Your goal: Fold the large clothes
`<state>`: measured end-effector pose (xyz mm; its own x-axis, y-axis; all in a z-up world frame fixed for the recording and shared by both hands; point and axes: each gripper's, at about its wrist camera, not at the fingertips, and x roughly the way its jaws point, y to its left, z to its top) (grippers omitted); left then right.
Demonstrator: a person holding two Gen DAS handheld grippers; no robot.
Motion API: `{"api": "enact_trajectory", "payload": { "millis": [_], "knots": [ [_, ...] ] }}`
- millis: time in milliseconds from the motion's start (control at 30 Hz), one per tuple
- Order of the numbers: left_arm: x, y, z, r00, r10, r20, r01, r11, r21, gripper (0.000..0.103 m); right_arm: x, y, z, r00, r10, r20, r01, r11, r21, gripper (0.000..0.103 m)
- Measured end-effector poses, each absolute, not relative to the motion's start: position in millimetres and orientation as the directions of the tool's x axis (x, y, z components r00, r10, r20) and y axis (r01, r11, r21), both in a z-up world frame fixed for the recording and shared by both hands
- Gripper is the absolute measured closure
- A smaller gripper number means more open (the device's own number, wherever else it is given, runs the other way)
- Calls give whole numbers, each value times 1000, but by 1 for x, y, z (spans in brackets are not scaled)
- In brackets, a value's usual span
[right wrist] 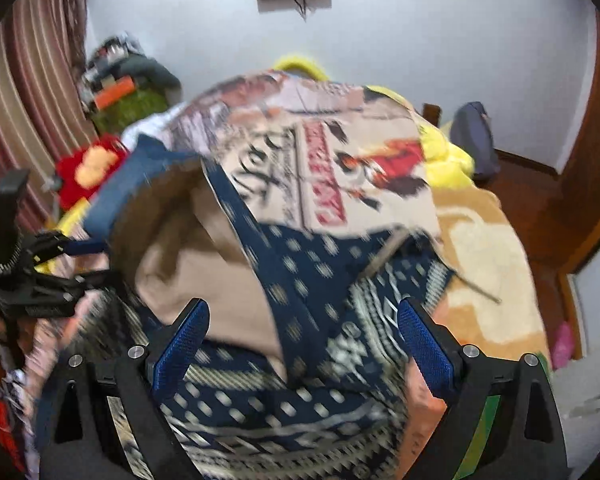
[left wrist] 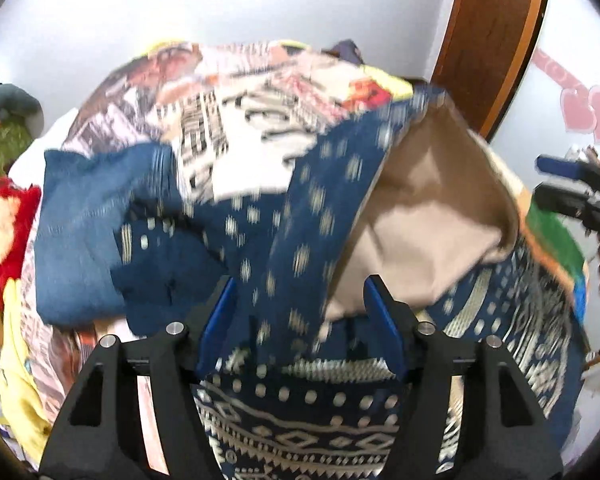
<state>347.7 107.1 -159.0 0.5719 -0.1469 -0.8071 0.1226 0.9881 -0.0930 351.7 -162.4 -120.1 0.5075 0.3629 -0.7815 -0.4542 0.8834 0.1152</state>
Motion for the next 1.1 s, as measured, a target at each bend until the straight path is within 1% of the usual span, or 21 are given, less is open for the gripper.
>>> {"api": "enact_trajectory", "payload": {
  "millis": [67,200,267,333,367,400,433,467,500,533,567,600,633,733,967,1100],
  "knots": [
    [357,105,-150,590,-158,-792,127,987,-102,38,360,-154,-116,499,397,-770,-460,875,153,9],
    [379,96,-143,612,-160,-775,147,985,-87,38,379,-131,-117,487,429,-761,-475,861,181,10],
    [388,89,-146,612,-156,-776,155,985,-76,38,385,-123,-120,475,438,-764,-479,856,193,15],
    [396,84,-150,613,-147,-776,158,985,-61,38,393,-115,-128,447,447,-775,-481,851,212,29],
    [400,81,-153,611,-142,-779,162,985,-53,39,396,-112,-133,437,447,-781,-480,850,218,33],
    [403,79,-154,609,-145,-780,167,985,-52,43,400,-109,-138,425,445,-788,-477,850,223,41],
    [405,77,-156,608,-147,-780,172,984,-52,52,403,-107,-142,417,444,-793,-474,851,226,53],
    [407,74,-157,605,-162,-779,189,980,-57,59,405,-106,-146,410,445,-796,-473,850,232,60],
    [407,72,-157,603,-181,-777,213,975,-61,78,407,-105,-149,399,448,-800,-472,848,240,70],
    [406,69,-157,601,-186,-777,230,972,-55,85,408,-104,-152,388,458,-800,-470,845,256,76],
    [405,66,-156,604,-183,-775,240,970,-42,85,407,-105,-152,381,472,-795,-473,838,272,79],
    [401,63,-155,610,-185,-771,253,967,-32,88,405,-105,-152,380,481,-790,-481,832,276,83],
    [398,62,-153,610,-191,-769,263,964,-31,91,404,-105,-151,383,482,-788,-487,830,271,85],
    [385,63,-146,612,-212,-762,274,961,-48,91,390,-109,-141,392,497,-774,-510,818,267,89],
    [337,70,-126,612,-277,-741,297,949,-109,91,346,-120,-122,365,542,-757,-541,785,301,89],
    [305,68,-130,584,-286,-760,313,943,-114,91,307,-121,-122,345,521,-781,-568,778,269,89]
  ]
}}
